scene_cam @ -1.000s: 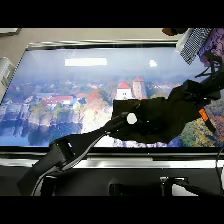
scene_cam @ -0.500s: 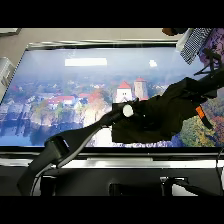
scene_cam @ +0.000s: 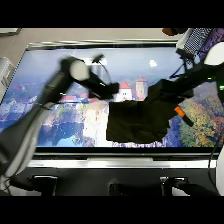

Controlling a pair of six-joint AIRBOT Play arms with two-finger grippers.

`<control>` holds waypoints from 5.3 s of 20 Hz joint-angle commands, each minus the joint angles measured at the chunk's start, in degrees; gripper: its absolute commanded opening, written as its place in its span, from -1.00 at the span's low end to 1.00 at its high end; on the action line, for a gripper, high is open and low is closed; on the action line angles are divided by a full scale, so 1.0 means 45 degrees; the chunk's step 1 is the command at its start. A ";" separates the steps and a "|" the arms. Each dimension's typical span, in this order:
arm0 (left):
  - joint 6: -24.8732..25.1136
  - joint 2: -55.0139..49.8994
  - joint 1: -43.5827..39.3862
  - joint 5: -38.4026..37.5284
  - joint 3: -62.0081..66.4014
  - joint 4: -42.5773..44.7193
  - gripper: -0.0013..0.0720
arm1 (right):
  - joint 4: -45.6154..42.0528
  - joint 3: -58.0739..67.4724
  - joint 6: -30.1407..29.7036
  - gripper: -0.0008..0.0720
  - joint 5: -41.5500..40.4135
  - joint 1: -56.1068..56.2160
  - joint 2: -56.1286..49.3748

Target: Fold the clothes and pants, and hang the long-sleeved shirts on hangers.

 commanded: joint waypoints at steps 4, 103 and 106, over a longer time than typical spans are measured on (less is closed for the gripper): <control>-0.0107 0.3963 0.3317 -0.1491 0.0010 0.1093 -0.92 | -0.0753 -0.0010 0.3599 -0.89 -0.1535 0.2982 -0.0850; 0.5124 0.4410 0.3691 -0.0748 -0.3113 0.1175 -0.93 | 0.3133 -0.8553 -0.2399 -0.82 -0.8009 -0.5892 0.5746; 0.5673 0.4818 0.2982 0.0039 -0.5425 0.1171 -0.93 | 0.2157 -0.8553 -0.2997 -0.89 -0.7781 -0.1535 0.4765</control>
